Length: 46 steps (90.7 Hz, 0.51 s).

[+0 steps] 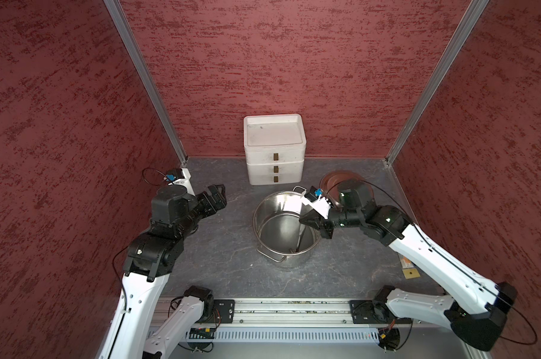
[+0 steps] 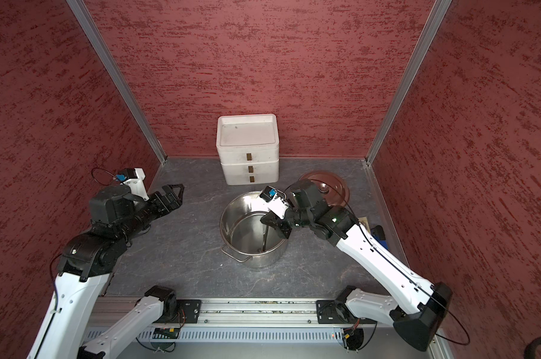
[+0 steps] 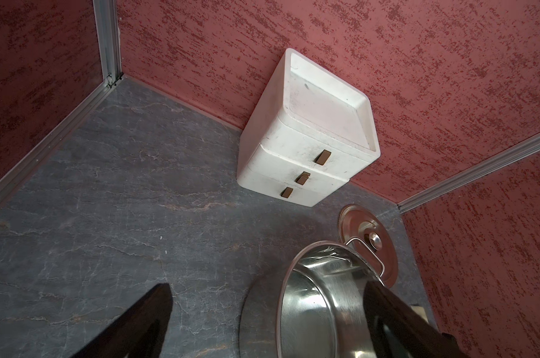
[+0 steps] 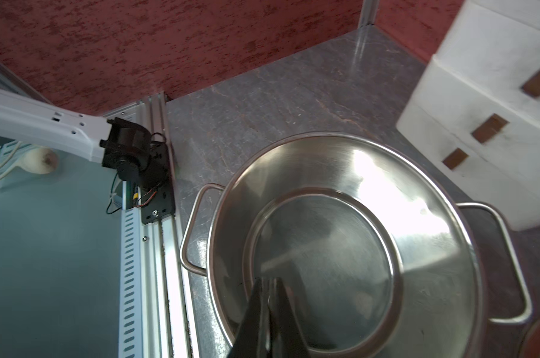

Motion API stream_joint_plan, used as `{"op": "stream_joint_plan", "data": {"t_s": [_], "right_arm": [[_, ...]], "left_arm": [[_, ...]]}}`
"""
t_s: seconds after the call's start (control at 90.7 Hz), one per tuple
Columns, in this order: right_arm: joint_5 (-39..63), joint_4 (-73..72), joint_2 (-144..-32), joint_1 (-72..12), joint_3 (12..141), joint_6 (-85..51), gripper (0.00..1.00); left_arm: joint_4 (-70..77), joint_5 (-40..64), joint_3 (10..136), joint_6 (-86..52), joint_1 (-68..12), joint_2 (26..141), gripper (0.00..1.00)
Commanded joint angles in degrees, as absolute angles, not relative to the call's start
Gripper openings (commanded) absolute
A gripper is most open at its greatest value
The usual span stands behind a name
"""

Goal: Stir the soup with a spoon
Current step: Stir the soup in the pan with a stick.

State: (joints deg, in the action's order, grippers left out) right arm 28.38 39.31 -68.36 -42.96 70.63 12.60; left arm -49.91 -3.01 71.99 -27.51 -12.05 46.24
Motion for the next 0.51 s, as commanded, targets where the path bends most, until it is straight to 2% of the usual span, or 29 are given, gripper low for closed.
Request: {"op": "stream_joint_plan", "data": {"t_s": [0.0,0.187,0.496], "right_arm": [[30.97,34.43,-72.86,-46.62,74.0,10.34,0.0],[29.72,30.97,-84.76,-50.59,82.73,11.18,0.0],[23.38,32.52,-101.45,-48.37,100.51,14.11,0.0]], "left_arm": [[-48.64,-2.51,71.65,-26.89,-11.72,45.76,1.0],[-49.65,-3.14,71.46,-27.28,-11.74,44.47,1.0],[-51.18,-4.02,71.37,-27.07,-11.69,42.89,1.0]]}}
